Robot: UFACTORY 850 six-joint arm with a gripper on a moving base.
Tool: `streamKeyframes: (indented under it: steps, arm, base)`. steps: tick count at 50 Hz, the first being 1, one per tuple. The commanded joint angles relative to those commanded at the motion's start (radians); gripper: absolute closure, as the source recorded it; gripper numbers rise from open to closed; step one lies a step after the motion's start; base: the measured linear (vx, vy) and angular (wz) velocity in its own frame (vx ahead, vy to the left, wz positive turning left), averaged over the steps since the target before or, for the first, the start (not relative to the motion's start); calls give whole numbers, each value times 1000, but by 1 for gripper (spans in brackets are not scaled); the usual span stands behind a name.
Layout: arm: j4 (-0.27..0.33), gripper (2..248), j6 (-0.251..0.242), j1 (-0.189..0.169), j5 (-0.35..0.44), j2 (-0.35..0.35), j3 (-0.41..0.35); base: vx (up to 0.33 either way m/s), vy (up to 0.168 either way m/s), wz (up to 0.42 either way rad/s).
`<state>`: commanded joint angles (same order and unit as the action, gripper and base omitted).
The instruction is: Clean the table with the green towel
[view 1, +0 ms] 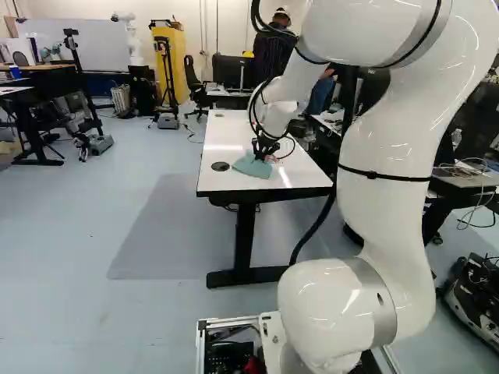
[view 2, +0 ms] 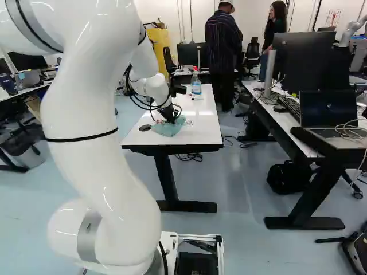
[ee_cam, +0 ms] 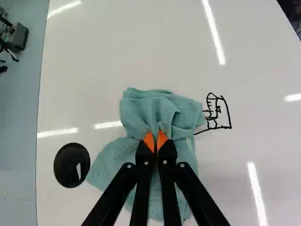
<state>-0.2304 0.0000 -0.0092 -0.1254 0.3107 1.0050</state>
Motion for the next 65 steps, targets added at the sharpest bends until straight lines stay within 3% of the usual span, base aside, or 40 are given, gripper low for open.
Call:
streamKeyframes:
  steps: [51, 65]
  arm:
    - [0, 222, 0, -159, 0, 30, 37]
    - [0, 222, 0, -169, 0, 81, 101]
  base:
    - [0, 0, 0]
    - [0, 0, 0]
